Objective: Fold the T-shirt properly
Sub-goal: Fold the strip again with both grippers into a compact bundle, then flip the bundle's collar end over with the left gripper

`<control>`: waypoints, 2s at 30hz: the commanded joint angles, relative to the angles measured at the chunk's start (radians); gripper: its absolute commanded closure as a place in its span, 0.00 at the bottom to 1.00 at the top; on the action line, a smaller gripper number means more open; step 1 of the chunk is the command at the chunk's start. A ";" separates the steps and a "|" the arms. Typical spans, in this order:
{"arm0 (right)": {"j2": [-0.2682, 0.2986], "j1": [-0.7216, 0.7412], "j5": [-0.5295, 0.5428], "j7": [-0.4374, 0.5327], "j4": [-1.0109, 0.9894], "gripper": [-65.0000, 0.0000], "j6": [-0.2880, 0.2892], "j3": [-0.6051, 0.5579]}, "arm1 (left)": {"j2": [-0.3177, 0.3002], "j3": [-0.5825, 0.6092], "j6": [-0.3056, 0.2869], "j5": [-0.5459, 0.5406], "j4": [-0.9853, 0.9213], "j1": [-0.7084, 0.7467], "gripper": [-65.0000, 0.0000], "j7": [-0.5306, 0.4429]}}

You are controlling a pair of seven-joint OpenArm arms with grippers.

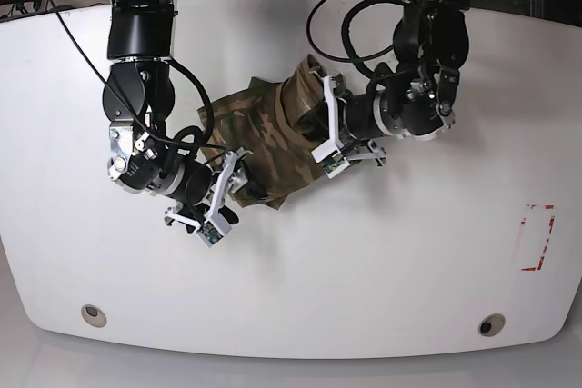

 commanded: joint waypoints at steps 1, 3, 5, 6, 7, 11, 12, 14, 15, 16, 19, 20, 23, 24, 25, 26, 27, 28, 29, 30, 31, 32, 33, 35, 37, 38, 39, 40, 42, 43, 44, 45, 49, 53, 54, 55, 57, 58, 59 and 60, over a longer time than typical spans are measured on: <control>0.021 0.023 0.018 0.026 -0.037 0.50 0.001 0.003 | 0.028 0.000 -0.002 0.070 -0.031 -0.020 0.86 -0.020; 0.033 0.023 0.018 0.039 -0.077 0.60 0.001 0.003 | 0.045 0.000 -0.002 0.130 -0.077 -0.021 0.86 -0.020; 0.045 0.023 0.014 0.068 -0.111 0.66 0.001 0.002 | 0.045 0.000 -0.002 0.171 -0.111 -0.023 0.86 -0.021; 0.048 0.023 0.011 0.083 -0.131 0.69 0.001 -0.003 | 0.045 0.000 -0.002 0.182 -0.128 -0.030 0.86 -0.025; 0.058 0.025 0.011 0.111 -0.172 0.70 0.001 -0.004 | 0.043 0.000 -0.003 0.188 -0.148 -0.041 0.86 -0.034; 0.073 0.040 0.010 0.195 -0.299 0.70 0.001 -0.037 | 0.020 -0.005 -0.003 0.190 -0.191 -0.056 0.86 -0.074; 0.087 0.040 0.010 0.223 -0.335 0.70 0.001 -0.055 | 0.008 -0.005 -0.003 0.190 -0.203 -0.059 0.86 -0.083; 0.107 0.046 0.010 0.292 -0.399 0.70 0.001 -0.103 | -0.009 -0.005 -0.003 0.190 -0.242 -0.092 0.86 -0.104; 0.111 0.046 0.010 0.321 -0.425 0.70 0.001 -0.124 | -0.011 -0.005 -0.003 0.190 -0.260 -0.109 0.86 -0.114; 0.114 0.046 0.010 0.350 -0.450 0.71 0.001 -0.145 | -0.011 -0.005 -0.003 0.190 -0.281 -0.124 0.86 -0.124; 0.127 0.037 0.010 0.381 -0.487 0.71 0.001 -0.156 | -0.035 -0.005 -0.003 0.191 -0.332 -0.164 0.86 -0.144; 0.130 0.025 0.011 0.381 -0.488 0.71 0.001 -0.156 | -0.047 -0.005 -0.003 0.191 -0.358 -0.187 0.86 -0.160; 0.134 -0.005 0.014 0.382 -0.474 0.71 0.001 -0.156 | -0.069 -0.005 -0.002 0.194 -0.438 -0.251 0.86 -0.216; 0.134 -0.014 0.014 0.381 -0.457 0.71 0.001 -0.156 | -0.083 -0.005 -0.002 0.198 -0.469 -0.273 0.86 -0.235; 0.134 -0.021 0.014 0.379 -0.442 0.71 0.001 -0.156 | -0.092 -0.005 -0.002 0.204 -0.489 -0.288 0.86 -0.245; 0.136 -0.046 0.014 0.378 -0.410 0.71 0.001 -0.156 | -0.101 -0.004 0.000 0.217 -0.525 -0.314 0.86 -0.264; 0.136 -0.066 0.014 0.378 -0.384 0.71 0.001 -0.156 | -0.106 -0.004 0.000 0.228 -0.551 -0.334 0.86 -0.281; 0.136 -0.084 0.013 0.370 -0.349 0.71 0.001 -0.156 | -0.110 -0.005 0.001 0.241 -0.578 -0.357 0.87 -0.302; 0.136 -0.100 0.013 0.355 -0.315 0.71 0.001 -0.156 | -0.113 -0.005 0.001 0.250 -0.599 -0.377 0.87 -0.327; 0.136 -0.117 0.013 0.330 -0.283 0.71 0.001 -0.156 | -0.115 -0.005 0.001 0.256 -0.614 -0.392 0.87 -0.348; 0.134 -0.127 0.013 0.307 -0.255 0.71 0.001 -0.156 | -0.115 -0.007 0.001 0.259 -0.622 -0.405 0.87 -0.362; 0.128 -0.141 0.013 0.270 -0.209 0.71 0.001 -0.156 | -0.118 -0.007 0.001 0.262 -0.622 -0.417 0.87 -0.374; 0.122 -0.153 0.013 0.241 -0.172 0.71 0.001 -0.156 | -0.130 -0.007 0.001 0.260 -0.619 -0.425 0.87 -0.376; 0.085 -0.175 0.011 0.203 -0.120 0.71 0.001 -0.156 | -0.144 -0.007 0.001 0.259 -0.604 -0.432 0.87 -0.380; 0.044 -0.190 0.011 0.171 -0.078 0.71 0.001 -0.156 | -0.147 -0.011 0.001 0.257 -0.555 -0.448 0.87 -0.380; 0.031 -0.193 0.011 0.160 -0.069 0.71 0.001 -0.156 | -0.147 -0.017 0.001 0.257 -0.532 -0.448 0.87 -0.380; 0.010 -0.196 0.011 0.138 -0.059 0.71 0.001 -0.156 | -0.147 -0.037 0.001 0.257 -0.485 -0.446 0.87 -0.379; -0.001 -0.198 0.011 0.125 -0.052 0.71 0.001 -0.158 | -0.146 -0.056 0.001 0.257 -0.453 -0.446 0.87 -0.379; -0.030 -0.199 0.011 0.088 -0.031 0.71 0.001 -0.158 | -0.144 -0.108 0.001 0.259 -0.369 -0.435 0.87 -0.376; -0.044 -0.199 0.011 0.074 -0.019 0.71 0.001 -0.158 | -0.144 -0.129 0.001 0.259 -0.335 -0.417 0.87 -0.365; -0.053 -0.201 0.011 0.063 -0.005 0.71 0.001 -0.158 | -0.142 -0.145 0.001 0.259 -0.312 -0.408 0.87 -0.350; -0.064 -0.201 0.013 0.046 0.027 0.71 0.001 -0.158 | -0.136 -0.155 0.001 0.259 -0.281 -0.395 0.87 -0.324; -0.068 -0.201 0.018 -0.004 0.130 0.71 0.001 -0.155 | -0.123 -0.159 -0.002 0.259 -0.185 -0.331 0.87 -0.245; -0.054 -0.189 0.011 -0.018 0.164 0.71 0.001 -0.141 | -0.115 -0.157 -0.002 0.257 -0.107 -0.216 0.87 -0.218; -0.041 -0.179 0.010 -0.017 0.156 0.71 0.001 -0.118 | -0.103 -0.155 -0.003 0.257 -0.097 -0.191 0.87 -0.216; -0.035 -0.173 0.013 -0.017 0.142 0.71 0.001 -0.103 | -0.092 -0.155 -0.003 0.257 -0.091 -0.168 0.87 -0.216; -0.028 -0.167 0.013 -0.015 0.113 0.71 0.001 -0.084 | -0.080 -0.157 -0.003 0.257 -0.065 -0.110 0.87 -0.216; -0.025 -0.166 0.011 -0.012 0.095 0.71 0.001 -0.084 | -0.078 -0.157 -0.003 0.257 -0.044 -0.070 0.87 -0.216; -0.016 -0.163 0.011 -0.010 0.076 0.71 0.001 -0.081 | -0.075 -0.157 -0.003 0.257 -0.031 -0.038 0.87 -0.216; -0.005 -0.155 0.010 -0.004 0.052 0.71 0.001 -0.081 | -0.073 -0.157 -0.003 0.257 -0.028 -0.020 0.87 -0.216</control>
